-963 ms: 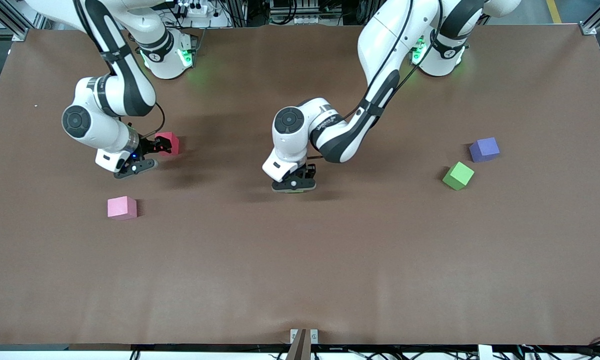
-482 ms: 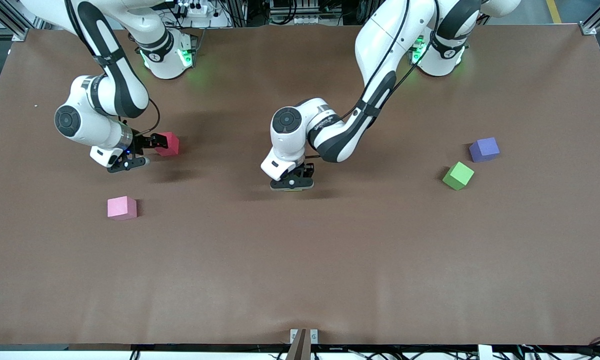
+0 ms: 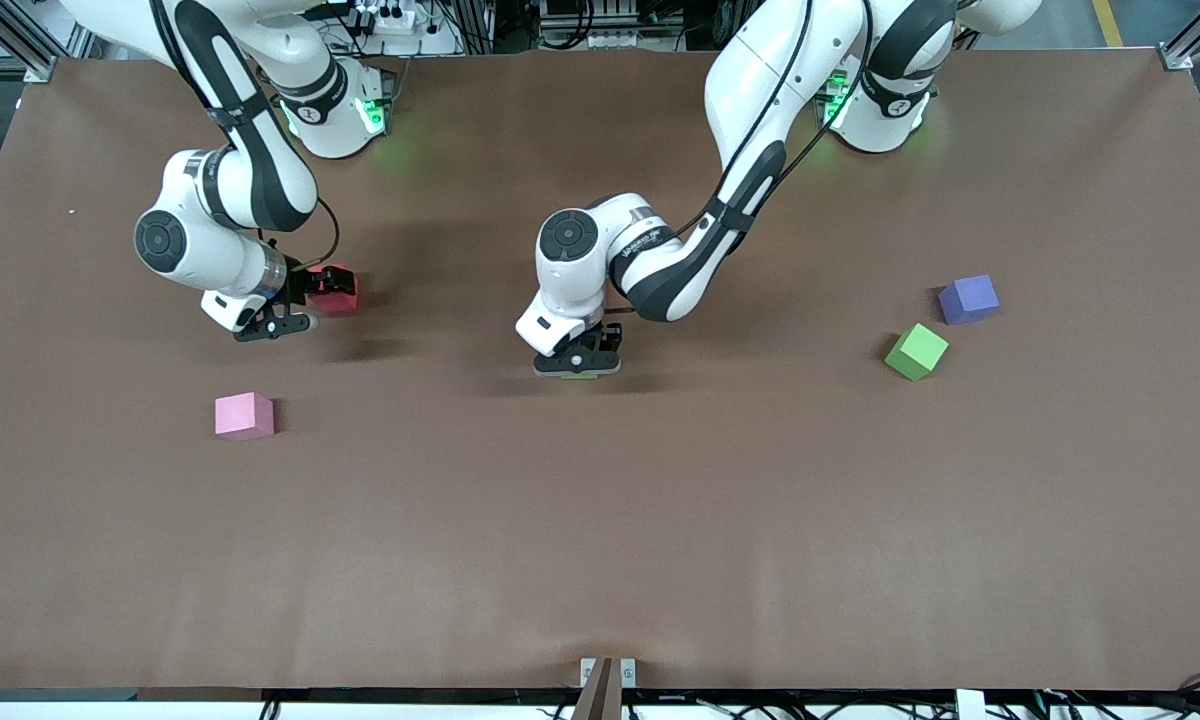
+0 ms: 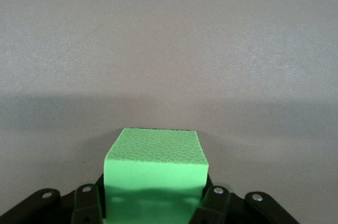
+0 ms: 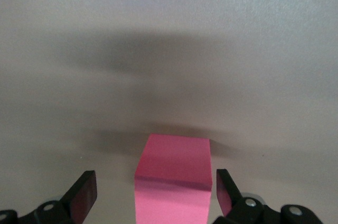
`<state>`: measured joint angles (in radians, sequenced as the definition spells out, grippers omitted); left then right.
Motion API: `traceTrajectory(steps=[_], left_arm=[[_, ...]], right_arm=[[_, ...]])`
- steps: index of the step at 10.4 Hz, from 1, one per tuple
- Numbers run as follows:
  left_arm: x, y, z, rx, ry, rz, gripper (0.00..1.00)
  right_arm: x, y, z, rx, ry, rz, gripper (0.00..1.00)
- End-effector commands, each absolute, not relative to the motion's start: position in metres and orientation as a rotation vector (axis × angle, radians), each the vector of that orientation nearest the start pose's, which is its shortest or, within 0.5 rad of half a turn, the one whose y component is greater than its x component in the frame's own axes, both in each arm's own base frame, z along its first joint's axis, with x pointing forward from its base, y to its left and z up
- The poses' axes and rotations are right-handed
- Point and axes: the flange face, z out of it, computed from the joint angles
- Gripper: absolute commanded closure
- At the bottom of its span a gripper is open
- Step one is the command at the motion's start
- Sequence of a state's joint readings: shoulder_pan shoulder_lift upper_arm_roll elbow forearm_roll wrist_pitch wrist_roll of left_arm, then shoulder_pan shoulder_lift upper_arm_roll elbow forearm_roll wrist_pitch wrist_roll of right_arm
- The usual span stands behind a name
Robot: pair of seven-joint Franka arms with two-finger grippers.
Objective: Arrange blocks into number 1
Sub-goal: 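Lower the green cube onto the line while the right gripper grasps red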
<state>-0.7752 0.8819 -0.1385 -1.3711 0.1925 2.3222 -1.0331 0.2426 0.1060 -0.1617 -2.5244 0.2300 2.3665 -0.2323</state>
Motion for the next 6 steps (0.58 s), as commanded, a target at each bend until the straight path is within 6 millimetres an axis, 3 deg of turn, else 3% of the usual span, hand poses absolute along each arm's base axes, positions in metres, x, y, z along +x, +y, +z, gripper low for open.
traceTrajectory(steps=[1, 5, 6], left_arm=[[0.4697, -0.5806, 0.1861, -3.189, -0.088, -0.132, 1.0], [0.4684, -0.5779, 0.1807, -3.177, -0.076, -0.125, 1.0], [0.4693, -0.5771, 0.1807, -3.177, -0.081, -0.125, 0.4]], right_arm=[[0.4204, 0.0371, 0.2211, -2.962, -0.128, 0.372, 0.0], [0.4188, 0.0458, 0.218, -2.973, -0.084, 0.39, 0.0], [0.4189, 0.0464, 0.2166, -2.975, -0.077, 0.395, 0.0]])
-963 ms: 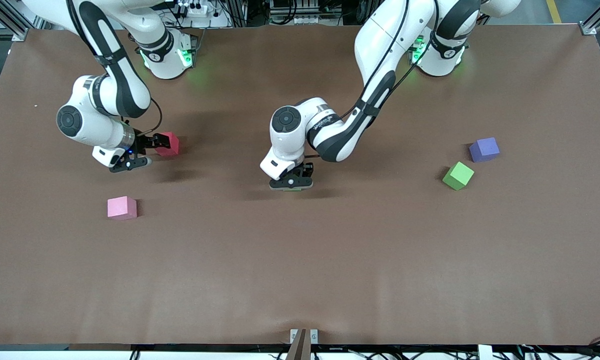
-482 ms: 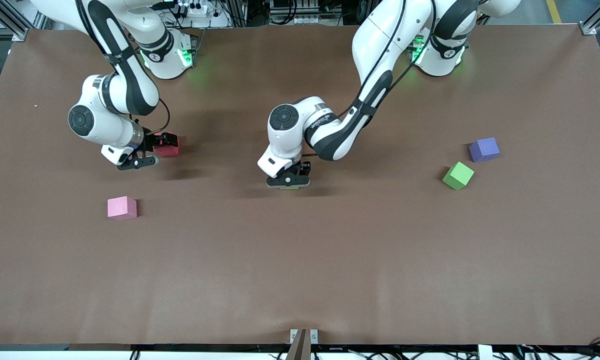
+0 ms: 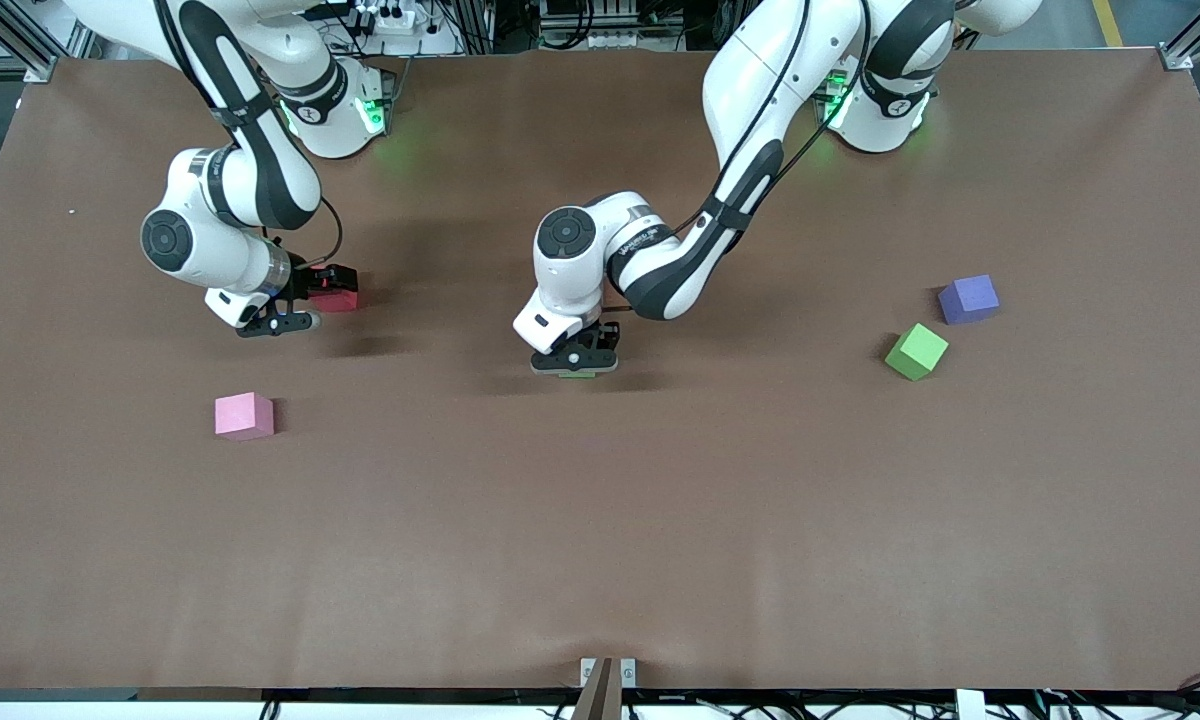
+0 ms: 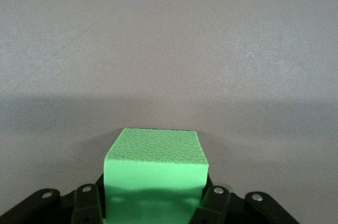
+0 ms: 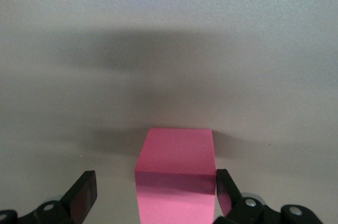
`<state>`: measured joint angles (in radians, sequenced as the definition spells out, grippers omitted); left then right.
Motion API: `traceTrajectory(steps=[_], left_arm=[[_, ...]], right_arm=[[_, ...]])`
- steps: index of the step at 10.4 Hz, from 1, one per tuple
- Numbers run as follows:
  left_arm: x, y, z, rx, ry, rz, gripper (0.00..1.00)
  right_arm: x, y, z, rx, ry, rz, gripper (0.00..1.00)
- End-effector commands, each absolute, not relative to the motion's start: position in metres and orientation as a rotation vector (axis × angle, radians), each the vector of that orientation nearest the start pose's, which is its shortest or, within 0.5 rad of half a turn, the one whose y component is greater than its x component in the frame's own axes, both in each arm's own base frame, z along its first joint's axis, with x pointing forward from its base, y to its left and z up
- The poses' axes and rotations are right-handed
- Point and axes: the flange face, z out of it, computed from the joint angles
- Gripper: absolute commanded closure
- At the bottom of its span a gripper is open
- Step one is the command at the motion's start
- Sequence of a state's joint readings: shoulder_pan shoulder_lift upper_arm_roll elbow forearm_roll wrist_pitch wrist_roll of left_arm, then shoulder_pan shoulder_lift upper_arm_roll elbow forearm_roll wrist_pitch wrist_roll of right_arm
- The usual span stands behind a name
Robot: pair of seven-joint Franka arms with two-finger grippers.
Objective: Arrange blocks into number 1
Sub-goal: 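Lower the green cube onto the line while the right gripper grasps red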
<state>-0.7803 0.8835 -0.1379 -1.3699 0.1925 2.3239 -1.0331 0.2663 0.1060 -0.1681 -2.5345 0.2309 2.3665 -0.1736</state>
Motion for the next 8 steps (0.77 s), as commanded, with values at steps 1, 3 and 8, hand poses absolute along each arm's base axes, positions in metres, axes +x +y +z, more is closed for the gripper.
traceTrajectory(steps=[1, 3, 8], left_arm=[[0.467, -0.579, 0.181, -3.176, -0.08, -0.127, 0.0], [0.465, -0.581, 0.186, -3.18, -0.073, -0.134, 0.0], [0.478, -0.575, 0.232, -3.18, -0.13, -0.171, 0.0]], right_arm=[[0.419, 0.047, 0.215, -2.977, -0.076, 0.4, 0.0], [0.419, 0.046, 0.21, -2.981, -0.069, 0.407, 0.0], [0.42, 0.041, 0.195, -3.009, -0.063, 0.401, 0.05]])
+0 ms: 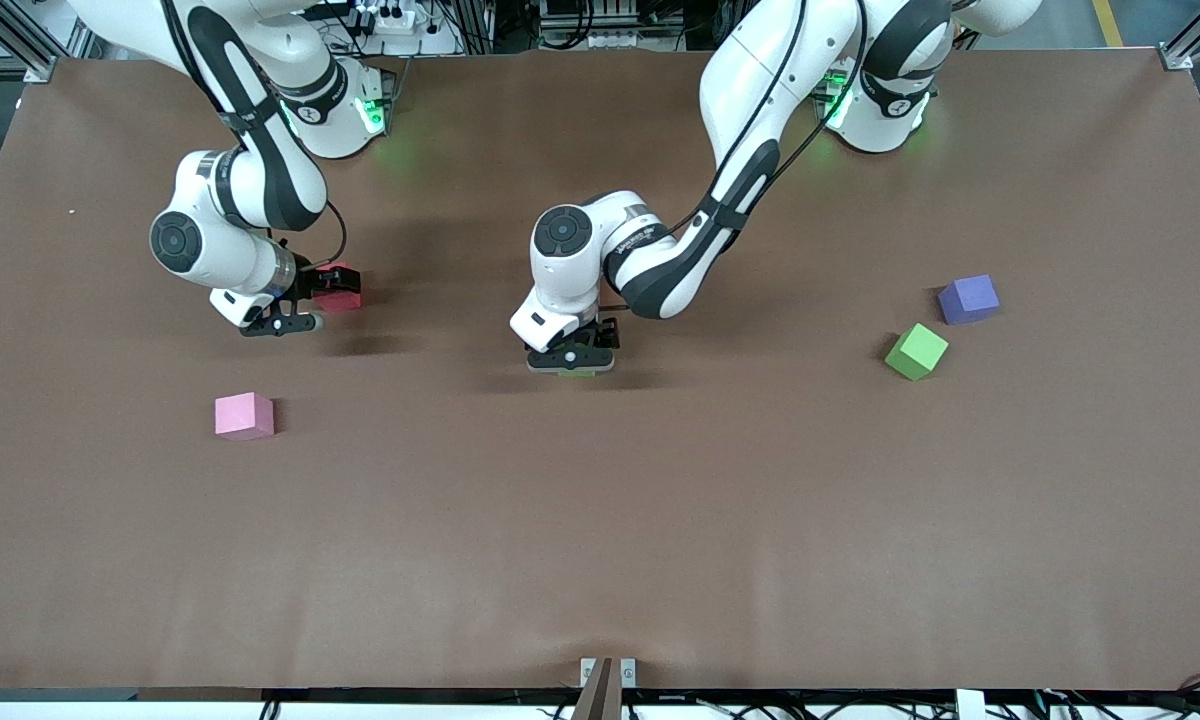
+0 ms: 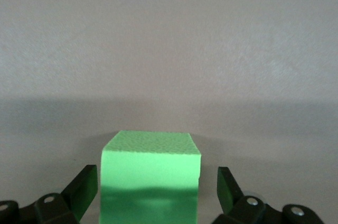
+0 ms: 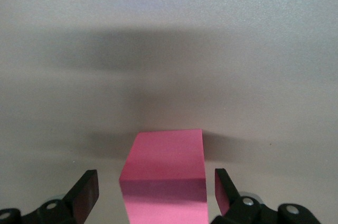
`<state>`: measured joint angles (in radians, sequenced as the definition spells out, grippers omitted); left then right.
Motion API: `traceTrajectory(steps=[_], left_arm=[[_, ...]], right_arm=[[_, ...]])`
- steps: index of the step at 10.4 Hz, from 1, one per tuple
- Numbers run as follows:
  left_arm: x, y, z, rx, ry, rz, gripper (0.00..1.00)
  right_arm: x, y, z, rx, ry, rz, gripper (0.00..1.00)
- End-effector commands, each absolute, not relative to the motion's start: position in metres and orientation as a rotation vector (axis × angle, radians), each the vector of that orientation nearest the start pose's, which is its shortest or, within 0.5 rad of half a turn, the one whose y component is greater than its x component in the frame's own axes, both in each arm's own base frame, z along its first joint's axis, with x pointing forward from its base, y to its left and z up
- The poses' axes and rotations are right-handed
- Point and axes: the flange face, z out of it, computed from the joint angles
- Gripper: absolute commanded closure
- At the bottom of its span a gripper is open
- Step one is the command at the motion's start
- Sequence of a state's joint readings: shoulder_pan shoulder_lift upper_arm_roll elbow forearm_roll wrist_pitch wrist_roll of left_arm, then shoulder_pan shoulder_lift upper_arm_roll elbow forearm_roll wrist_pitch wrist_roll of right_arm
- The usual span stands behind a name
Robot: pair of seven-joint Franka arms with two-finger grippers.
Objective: Arrange blocks into number 1
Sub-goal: 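Lower the green cube onto the line while the right gripper grasps red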
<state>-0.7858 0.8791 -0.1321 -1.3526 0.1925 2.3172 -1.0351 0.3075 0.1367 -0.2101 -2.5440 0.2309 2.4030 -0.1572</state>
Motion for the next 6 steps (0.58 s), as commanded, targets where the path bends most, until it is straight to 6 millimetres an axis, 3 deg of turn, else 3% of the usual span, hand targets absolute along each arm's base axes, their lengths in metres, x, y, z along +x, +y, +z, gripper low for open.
traceTrajectory(steps=[1, 3, 6], left_arm=[[0.48, -0.573, 0.242, -3.176, -0.14, -0.175, 0.0], [0.481, -0.569, 0.256, -3.153, -0.153, -0.161, 0.0], [0.51, -0.535, 0.297, -3.12, -0.256, -0.149, 0.0]], right_arm=[[0.42, 0.042, 0.191, -3.014, -0.066, 0.403, 0.08], [0.421, 0.042, 0.188, -3.022, -0.068, 0.39, 0.19], [0.42, 0.043, 0.188, -3.024, -0.07, 0.392, 0.33]])
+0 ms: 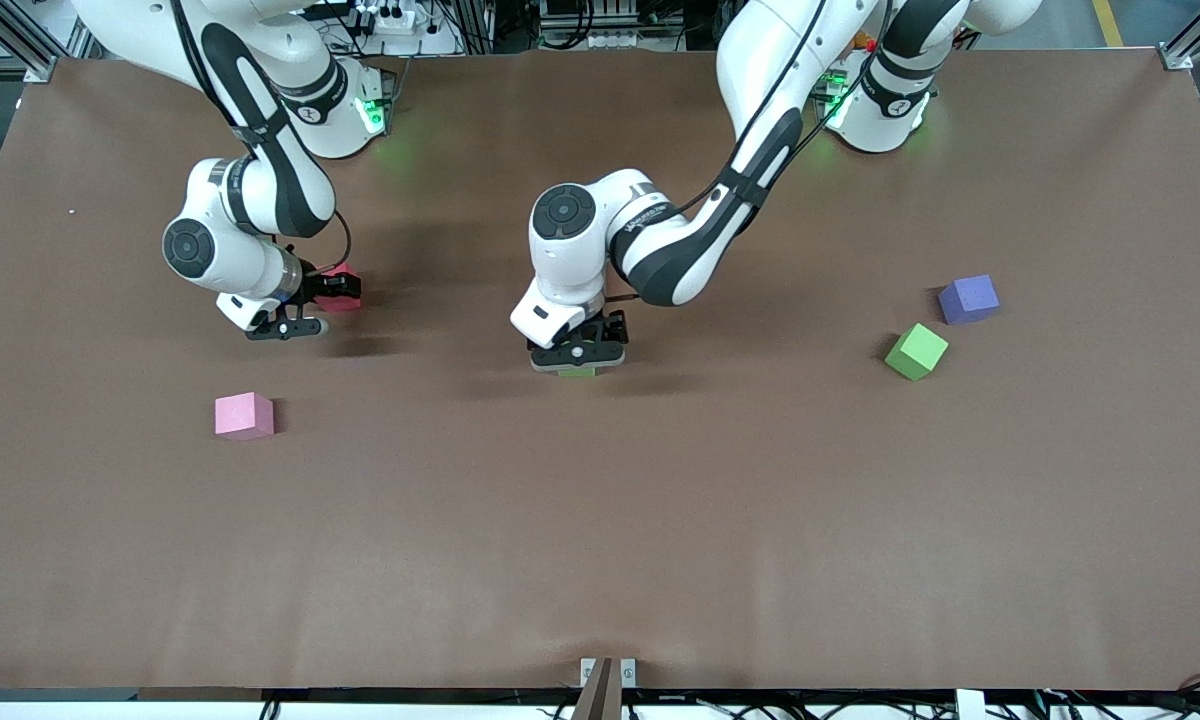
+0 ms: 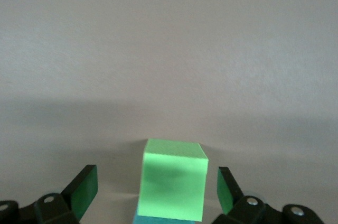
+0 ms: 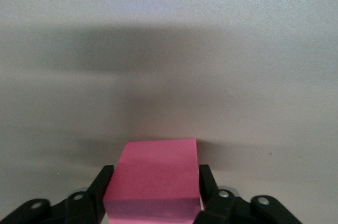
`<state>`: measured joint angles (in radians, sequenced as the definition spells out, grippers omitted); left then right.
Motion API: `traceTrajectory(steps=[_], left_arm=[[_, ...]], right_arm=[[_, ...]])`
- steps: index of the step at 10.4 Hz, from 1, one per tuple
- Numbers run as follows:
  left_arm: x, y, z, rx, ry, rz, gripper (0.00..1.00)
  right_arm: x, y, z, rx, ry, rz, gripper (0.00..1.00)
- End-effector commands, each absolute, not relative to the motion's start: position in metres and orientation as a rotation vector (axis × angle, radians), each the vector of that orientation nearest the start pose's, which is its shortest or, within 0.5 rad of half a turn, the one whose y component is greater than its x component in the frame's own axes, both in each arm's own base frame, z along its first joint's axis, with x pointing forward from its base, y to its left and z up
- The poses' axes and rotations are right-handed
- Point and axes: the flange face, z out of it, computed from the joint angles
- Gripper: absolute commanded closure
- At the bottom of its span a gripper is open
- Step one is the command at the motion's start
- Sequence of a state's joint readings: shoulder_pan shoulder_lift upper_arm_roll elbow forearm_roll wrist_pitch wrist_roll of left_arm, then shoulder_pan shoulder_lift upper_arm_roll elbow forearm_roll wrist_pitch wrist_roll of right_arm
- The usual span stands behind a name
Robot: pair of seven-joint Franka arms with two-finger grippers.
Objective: Arrange blocks into number 1
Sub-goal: 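Lower the green cube onto the line while the right gripper grasps red, then carry the red cube toward the line while the left gripper withdraws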
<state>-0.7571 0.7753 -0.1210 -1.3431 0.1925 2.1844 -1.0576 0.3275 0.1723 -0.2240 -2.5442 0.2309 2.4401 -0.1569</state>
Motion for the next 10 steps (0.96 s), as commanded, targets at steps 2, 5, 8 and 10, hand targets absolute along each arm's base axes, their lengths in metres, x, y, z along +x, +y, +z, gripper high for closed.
traceTrajectory(steps=[2, 5, 8, 10], left_arm=[[0.537, -0.501, 0.307, -3.083, -0.343, -0.125, 0.0], [0.579, -0.436, 0.327, -3.022, -0.496, -0.093, 0.0], [0.607, -0.365, 0.34, -2.953, -0.633, -0.036, 0.0], [0.615, -0.324, 0.344, -2.926, -0.699, -0.014, 0.0]], right_arm=[[0.42, 0.043, 0.188, -3.024, -0.07, 0.394, 0.37], [0.423, 0.041, 0.196, -3.016, -0.065, 0.379, 0.37], [0.438, 0.037, 0.236, -2.999, -0.062, 0.244, 0.37], [0.457, 0.044, 0.262, -2.993, -0.059, 0.142, 0.37]])
